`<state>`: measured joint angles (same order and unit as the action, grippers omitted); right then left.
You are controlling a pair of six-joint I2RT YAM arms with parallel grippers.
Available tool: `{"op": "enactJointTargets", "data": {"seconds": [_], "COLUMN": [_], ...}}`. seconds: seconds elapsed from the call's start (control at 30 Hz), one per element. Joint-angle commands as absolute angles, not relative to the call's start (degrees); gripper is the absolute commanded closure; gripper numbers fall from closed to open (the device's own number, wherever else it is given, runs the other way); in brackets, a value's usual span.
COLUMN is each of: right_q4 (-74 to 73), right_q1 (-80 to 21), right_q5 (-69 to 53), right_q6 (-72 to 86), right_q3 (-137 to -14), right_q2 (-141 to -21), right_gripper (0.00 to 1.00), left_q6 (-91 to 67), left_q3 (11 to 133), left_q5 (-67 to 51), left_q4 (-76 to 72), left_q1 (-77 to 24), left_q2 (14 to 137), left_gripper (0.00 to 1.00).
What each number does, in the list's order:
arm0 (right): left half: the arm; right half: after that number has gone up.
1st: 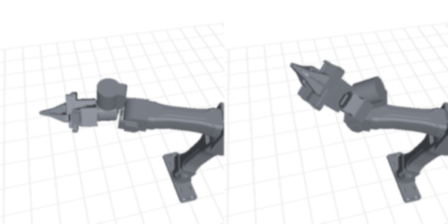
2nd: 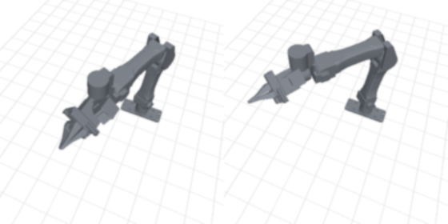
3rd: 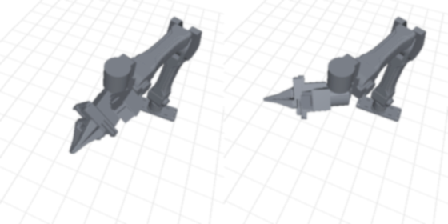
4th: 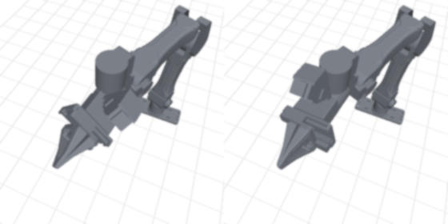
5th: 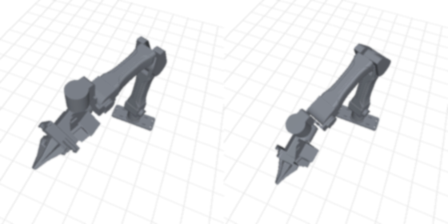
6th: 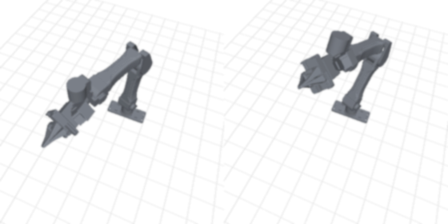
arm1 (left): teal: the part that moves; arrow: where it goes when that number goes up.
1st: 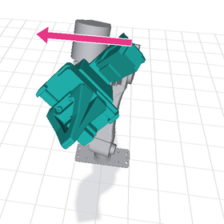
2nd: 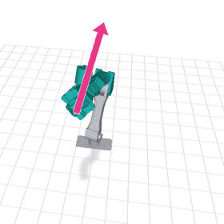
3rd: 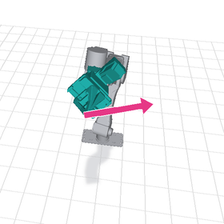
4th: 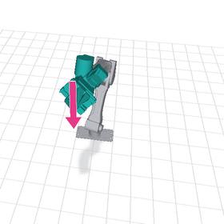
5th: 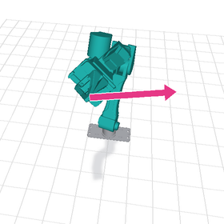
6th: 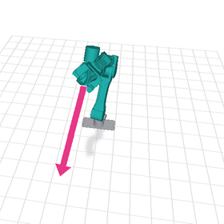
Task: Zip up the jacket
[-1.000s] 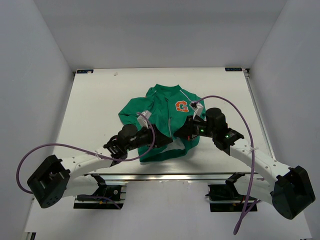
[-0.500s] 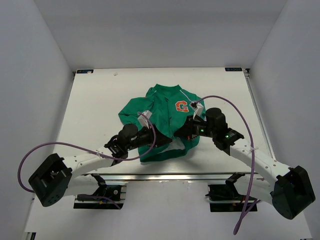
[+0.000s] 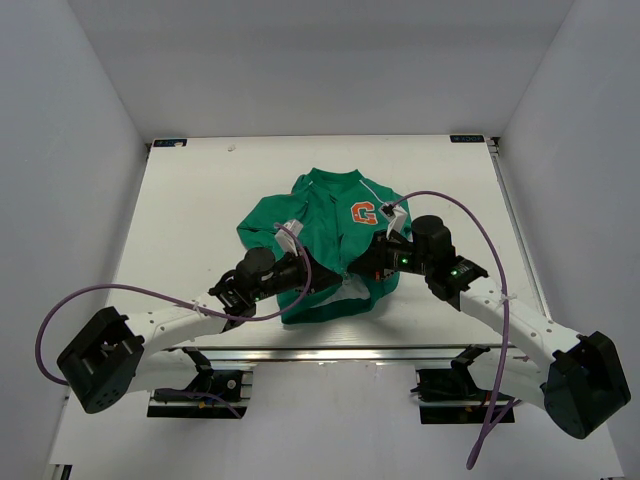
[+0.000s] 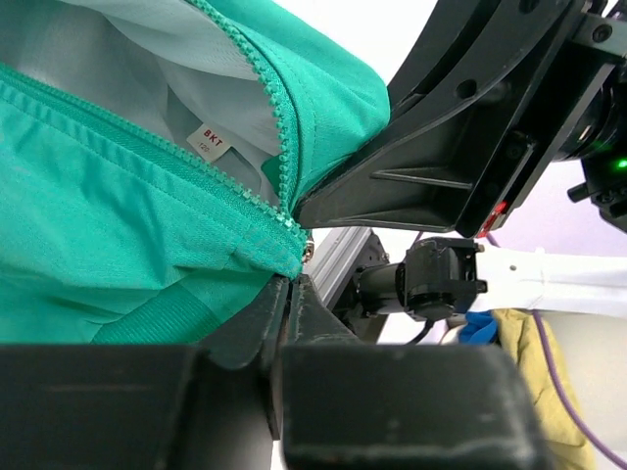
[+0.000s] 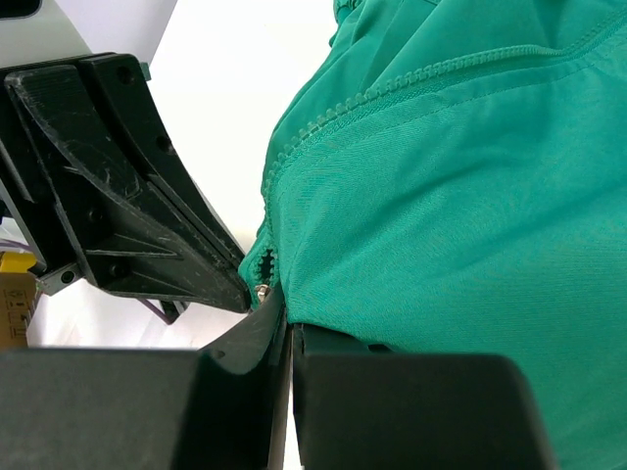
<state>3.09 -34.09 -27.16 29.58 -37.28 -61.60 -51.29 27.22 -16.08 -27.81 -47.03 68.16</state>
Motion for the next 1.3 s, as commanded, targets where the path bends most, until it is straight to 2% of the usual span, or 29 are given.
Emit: {"op": "enactJointTargets", "data": {"seconds": [0.0, 0.07, 0.23, 0.63, 1.27], "right_q4": [5.4, 5.7, 6.2, 6.9, 4.8], "right_q1": [-34.1, -34.0, -34.1, -34.1, -34.1], "right_q5": [-28.4, -28.6, -28.1, -26.2, -24.7], "right_q6": [29.6, 30.1, 32.3, 40.1, 39.6], "right_q3": [-38.6, -38.4, -38.8, -41.3, -40.3], "right_q2": [-61.4, -61.5, -62.6, -64.6, -64.0], "right_gripper": [1.0, 1.0, 1.0, 1.0, 0.99], "left_q6": [-50.5, -50.8, -49.8, -44.0, -42.4], "left_q3": [29.1, 29.3, 27.8, 29.4, 29.8], "left_q5": [-14.9, -14.0, -14.4, -11.7, -14.4], "left_q4": [-28.5, -27.6, -30.1, -21.1, -19.8], "left_q1": [-46.8, -46.8, -46.9, -48.6, -49.5], "left_q2": [68.2, 68.5, 68.6, 69.1, 67.2], "left_gripper": [0.91, 1.0, 1.0, 1.0, 1.0]}}
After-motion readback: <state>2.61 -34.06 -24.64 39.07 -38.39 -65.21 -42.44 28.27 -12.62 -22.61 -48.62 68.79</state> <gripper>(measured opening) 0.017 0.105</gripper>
